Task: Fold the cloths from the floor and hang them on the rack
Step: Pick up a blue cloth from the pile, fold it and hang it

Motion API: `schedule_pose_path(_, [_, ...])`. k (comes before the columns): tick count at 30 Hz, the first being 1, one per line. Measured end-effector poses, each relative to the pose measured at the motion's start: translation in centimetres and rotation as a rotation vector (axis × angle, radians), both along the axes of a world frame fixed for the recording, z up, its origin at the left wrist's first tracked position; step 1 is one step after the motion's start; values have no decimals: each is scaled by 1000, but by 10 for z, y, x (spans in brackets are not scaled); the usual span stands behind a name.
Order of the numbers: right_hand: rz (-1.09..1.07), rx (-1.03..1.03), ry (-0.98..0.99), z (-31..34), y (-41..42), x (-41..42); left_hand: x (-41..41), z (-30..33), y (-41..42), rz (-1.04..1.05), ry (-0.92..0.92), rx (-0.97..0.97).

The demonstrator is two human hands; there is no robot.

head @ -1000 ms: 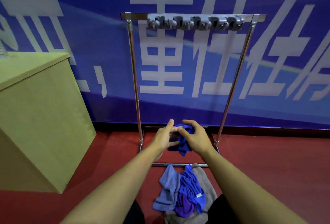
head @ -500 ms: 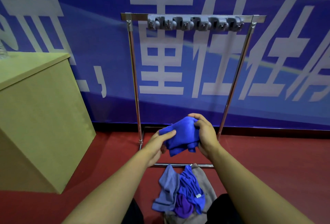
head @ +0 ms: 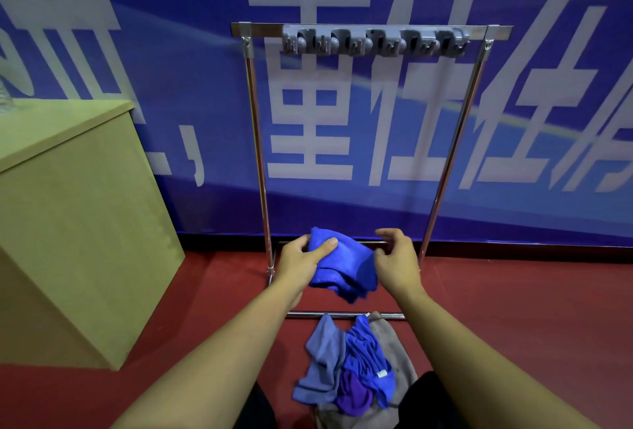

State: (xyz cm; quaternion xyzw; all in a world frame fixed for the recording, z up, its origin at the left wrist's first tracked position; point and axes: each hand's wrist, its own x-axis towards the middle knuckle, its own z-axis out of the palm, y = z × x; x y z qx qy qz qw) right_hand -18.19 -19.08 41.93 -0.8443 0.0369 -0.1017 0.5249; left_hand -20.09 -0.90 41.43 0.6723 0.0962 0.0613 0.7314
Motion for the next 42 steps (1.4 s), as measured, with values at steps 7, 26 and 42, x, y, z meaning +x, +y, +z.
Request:
schedule_pose_path(7, [440, 64, -25, 24, 29, -9, -3, 16, -12, -62, 41, -229])
schedule_pose_path(26, [353, 184, -23, 37, 15, 8, 12, 42, 10, -77, -41, 190])
schedule_pose_path(42, [619, -856, 0, 41, -9, 8, 4, 43, 40, -644, -42, 657])
